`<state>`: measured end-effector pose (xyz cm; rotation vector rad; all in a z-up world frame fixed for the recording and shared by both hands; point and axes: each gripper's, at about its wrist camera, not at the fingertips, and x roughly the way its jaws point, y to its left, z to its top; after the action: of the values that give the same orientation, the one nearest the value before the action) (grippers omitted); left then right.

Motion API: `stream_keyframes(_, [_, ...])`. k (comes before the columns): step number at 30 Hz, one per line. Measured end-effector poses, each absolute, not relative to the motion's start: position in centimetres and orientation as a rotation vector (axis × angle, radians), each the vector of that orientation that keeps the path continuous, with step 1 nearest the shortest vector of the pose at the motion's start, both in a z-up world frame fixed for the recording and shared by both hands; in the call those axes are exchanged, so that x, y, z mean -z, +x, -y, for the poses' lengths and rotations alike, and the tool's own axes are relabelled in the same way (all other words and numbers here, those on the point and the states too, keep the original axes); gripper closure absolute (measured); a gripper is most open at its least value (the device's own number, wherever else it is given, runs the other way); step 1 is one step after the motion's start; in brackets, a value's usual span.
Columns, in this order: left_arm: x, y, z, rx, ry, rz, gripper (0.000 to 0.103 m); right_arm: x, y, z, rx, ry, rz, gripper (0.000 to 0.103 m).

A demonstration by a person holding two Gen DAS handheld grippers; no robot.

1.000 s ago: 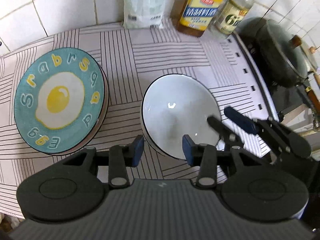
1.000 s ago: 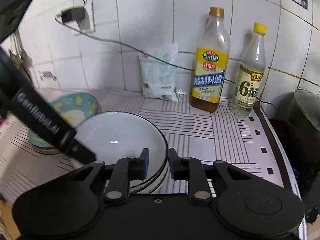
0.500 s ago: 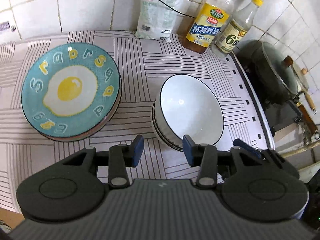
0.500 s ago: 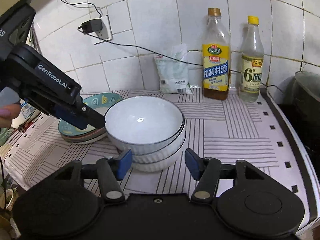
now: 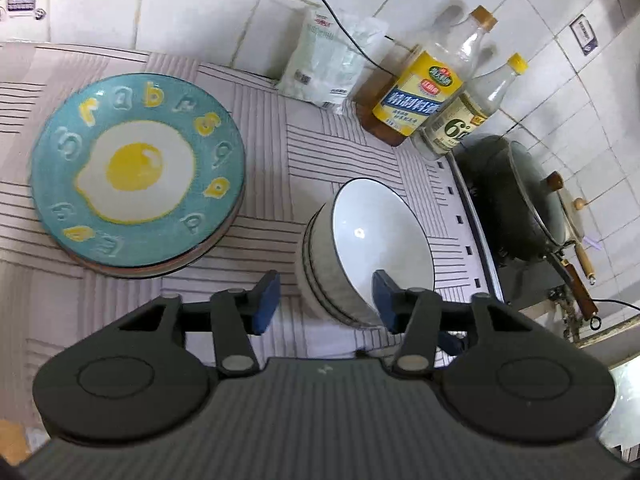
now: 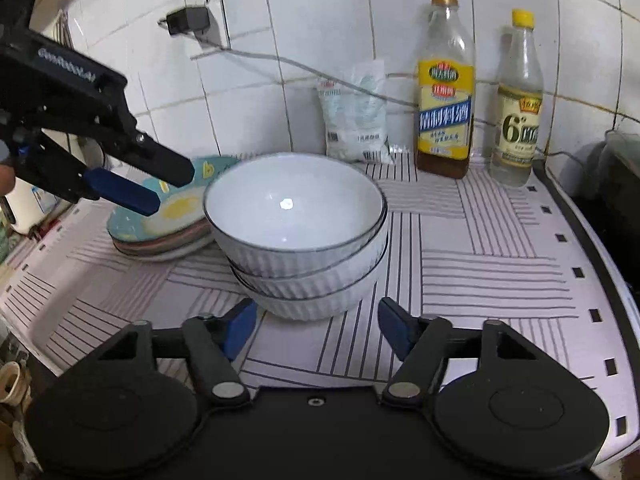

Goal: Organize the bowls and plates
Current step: 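Close both grippers on the rim of the three-bowl stack, then lift the bowl stack with both grippers and carry it over the plate stack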

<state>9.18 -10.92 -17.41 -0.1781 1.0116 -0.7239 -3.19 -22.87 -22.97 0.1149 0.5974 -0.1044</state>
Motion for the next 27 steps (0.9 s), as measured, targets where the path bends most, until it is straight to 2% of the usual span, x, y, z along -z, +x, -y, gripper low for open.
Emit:
stream_keyframes(1, [18.0,9.1,11.2,0.758,-0.170,-0.988,0.041,23.5,-2.8,23.0,0.099,0.115,-0.615,0.013])
stream_keyframes(3, [19.2,9.0,12.3,0.754,-0.119,-0.976,0.041,24.6,-1.8,23.1,0.089,0.111,-0.640,0.008])
stream_keyframes(10, [21.3,10.2,13.5,0.707,-0.123,-1.003,0.038,26.1,0.5,23.2,0.081,0.048,-0.581,0.004])
stream_keyframes(18, [22.4,11.3,14.4,0.732,-0.127,-1.008,0.041,27.0,2.0,23.4,0.026,0.047,-0.537,0.001])
stream_keyframes(20, [22.7,11.7,14.4,0.734,-0.145,-1.008,0.045,27.2,2.1,23.6,0.017,0.063,-0.529,0.001])
stream_keyframes(22, [23.5,12.5,14.0,0.738,-0.219,-1.042,0.053,27.4,2.2,23.7,0.009,0.074,-0.523,0.001])
stream_keyframes(27, [24.8,13.8,13.7,0.748,-0.316,-1.099,0.061,27.5,2.3,24.0,-0.018,0.071,-0.519,0.002])
